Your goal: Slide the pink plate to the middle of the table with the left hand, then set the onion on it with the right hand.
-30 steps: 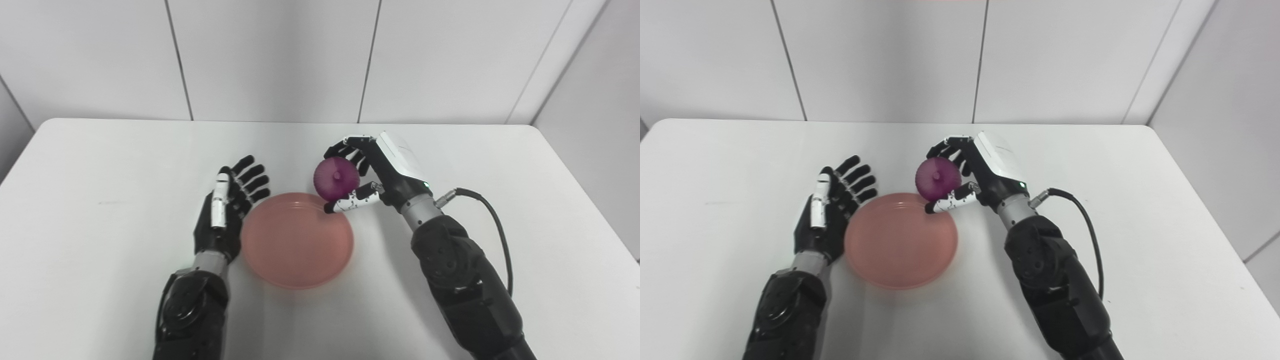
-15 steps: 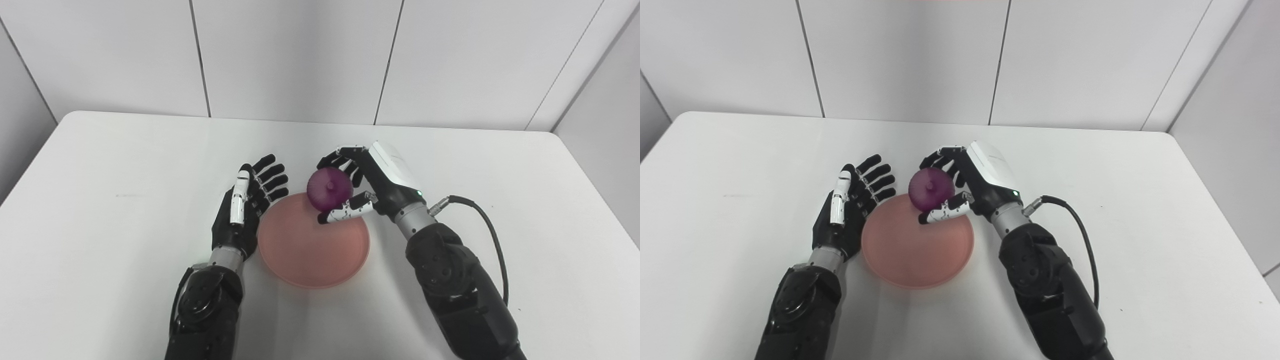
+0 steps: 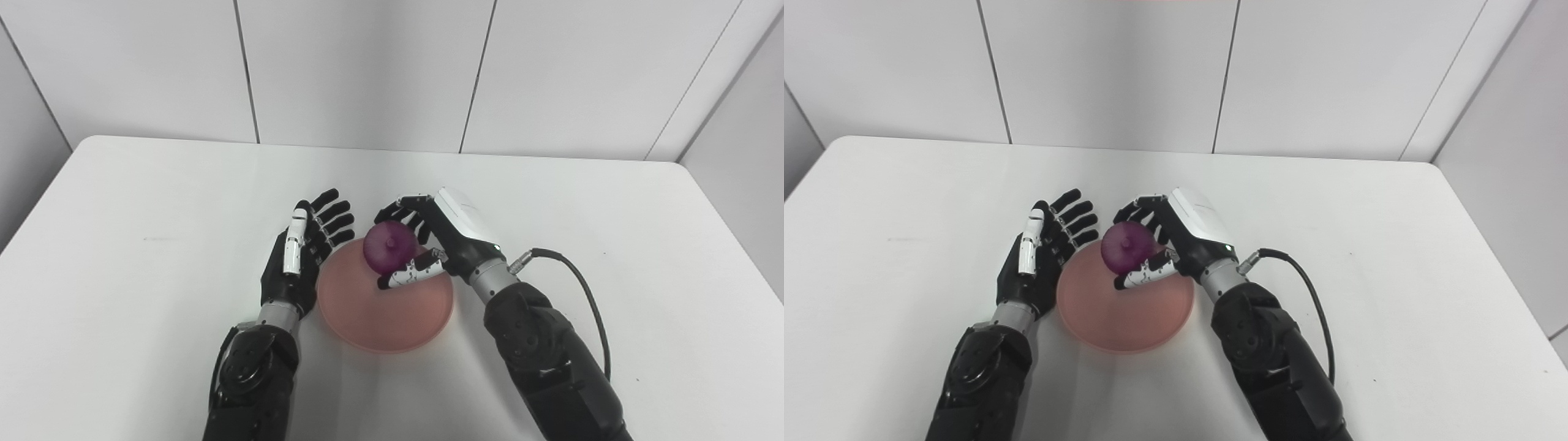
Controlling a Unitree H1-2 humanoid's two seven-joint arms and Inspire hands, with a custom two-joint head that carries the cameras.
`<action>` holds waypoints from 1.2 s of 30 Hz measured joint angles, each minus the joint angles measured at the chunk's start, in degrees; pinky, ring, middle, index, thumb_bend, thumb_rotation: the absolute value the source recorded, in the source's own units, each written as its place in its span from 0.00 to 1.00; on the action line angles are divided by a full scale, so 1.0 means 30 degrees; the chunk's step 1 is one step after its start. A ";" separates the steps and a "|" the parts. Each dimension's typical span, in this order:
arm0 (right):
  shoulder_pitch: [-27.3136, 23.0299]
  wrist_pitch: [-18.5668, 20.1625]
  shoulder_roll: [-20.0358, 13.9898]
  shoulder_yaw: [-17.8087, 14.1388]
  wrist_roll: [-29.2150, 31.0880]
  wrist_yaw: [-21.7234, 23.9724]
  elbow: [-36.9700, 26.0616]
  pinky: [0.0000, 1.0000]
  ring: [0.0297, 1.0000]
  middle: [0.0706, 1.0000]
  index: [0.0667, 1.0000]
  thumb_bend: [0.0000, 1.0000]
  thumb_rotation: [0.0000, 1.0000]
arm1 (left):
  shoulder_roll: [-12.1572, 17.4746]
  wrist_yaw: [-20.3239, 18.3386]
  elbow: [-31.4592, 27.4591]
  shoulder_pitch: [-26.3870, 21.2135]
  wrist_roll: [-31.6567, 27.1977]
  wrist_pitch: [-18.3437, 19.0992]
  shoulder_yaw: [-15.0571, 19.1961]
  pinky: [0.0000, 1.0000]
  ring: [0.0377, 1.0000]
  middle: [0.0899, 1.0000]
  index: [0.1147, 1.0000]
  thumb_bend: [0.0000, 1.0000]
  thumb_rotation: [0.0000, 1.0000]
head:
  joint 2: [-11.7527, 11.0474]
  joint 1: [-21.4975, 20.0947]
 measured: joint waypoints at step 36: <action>0.0824 -0.0399 0.0029 0.0436 0.0230 -0.0051 0.1614 0.36 0.44 0.53 0.45 0.52 0.14 | -0.0056 0.0172 -0.0222 0.0004 0.0041 0.0246 0.0004 0.71 0.75 0.74 0.72 0.37 1.00 | 0.0234 -0.0029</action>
